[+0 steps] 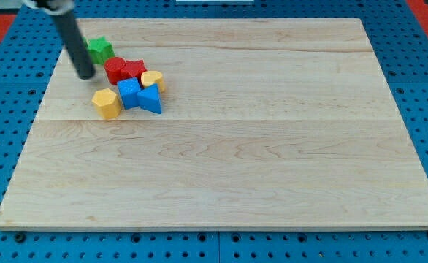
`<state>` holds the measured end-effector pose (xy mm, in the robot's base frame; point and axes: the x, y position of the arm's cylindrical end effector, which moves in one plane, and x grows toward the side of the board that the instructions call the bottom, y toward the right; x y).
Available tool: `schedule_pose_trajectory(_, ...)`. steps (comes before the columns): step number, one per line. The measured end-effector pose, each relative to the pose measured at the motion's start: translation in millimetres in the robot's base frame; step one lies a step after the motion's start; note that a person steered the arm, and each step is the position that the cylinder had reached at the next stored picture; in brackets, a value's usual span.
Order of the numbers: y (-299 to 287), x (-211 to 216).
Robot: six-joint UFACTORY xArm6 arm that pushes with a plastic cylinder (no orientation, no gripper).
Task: Push red and green blocks close to each other
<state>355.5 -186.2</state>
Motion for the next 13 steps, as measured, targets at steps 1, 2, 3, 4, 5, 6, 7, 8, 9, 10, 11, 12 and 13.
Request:
schedule_pose_trajectory(1, 65, 8)
schedule_pose_trajectory(2, 91, -27)
schedule_pose_trajectory(3, 89, -48)
schedule_pose_trajectory(4, 71, 1)
schedule_pose_trajectory(5, 16, -33)
schedule_pose_trajectory(6, 40, -58)
schedule_pose_trajectory(7, -26, -30)
schedule_pose_trajectory(8, -117, -18)
schedule_pose_trajectory(9, -119, -22)
schedule_pose_trajectory(10, -111, -59)
schedule_pose_trajectory(11, -107, -83)
schedule_pose_trajectory(12, -47, -76)
schedule_pose_trajectory(13, -6, -61)
